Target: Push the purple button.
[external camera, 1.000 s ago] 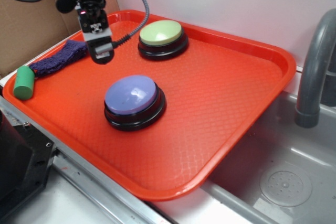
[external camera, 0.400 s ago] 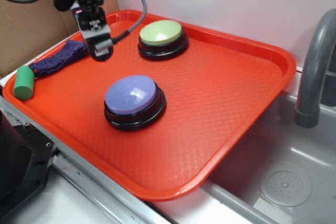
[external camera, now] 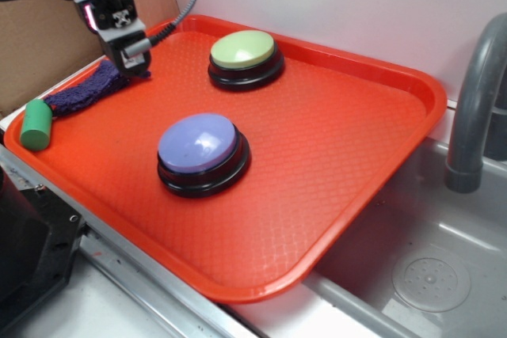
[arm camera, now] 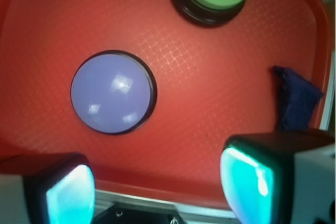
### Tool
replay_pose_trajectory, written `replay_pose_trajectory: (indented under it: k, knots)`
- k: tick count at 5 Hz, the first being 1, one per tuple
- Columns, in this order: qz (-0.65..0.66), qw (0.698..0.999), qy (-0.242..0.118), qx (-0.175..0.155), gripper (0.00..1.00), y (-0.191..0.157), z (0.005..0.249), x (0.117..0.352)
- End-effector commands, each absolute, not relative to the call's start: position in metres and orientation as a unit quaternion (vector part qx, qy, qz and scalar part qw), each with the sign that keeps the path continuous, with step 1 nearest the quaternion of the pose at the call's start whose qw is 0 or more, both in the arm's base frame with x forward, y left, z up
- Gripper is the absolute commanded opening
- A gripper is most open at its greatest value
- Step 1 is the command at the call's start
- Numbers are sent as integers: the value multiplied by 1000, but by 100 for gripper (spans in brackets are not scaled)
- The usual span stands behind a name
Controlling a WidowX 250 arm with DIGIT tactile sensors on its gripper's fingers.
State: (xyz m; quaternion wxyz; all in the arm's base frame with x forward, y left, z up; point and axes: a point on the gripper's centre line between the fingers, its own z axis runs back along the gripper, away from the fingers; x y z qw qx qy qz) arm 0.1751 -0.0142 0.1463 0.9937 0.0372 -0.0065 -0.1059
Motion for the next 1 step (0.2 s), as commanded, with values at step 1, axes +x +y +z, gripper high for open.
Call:
replay_pose_trajectory:
  k: [1]
  knots:
    - [-81, 993, -58, 59, 100, -9, 173, 172]
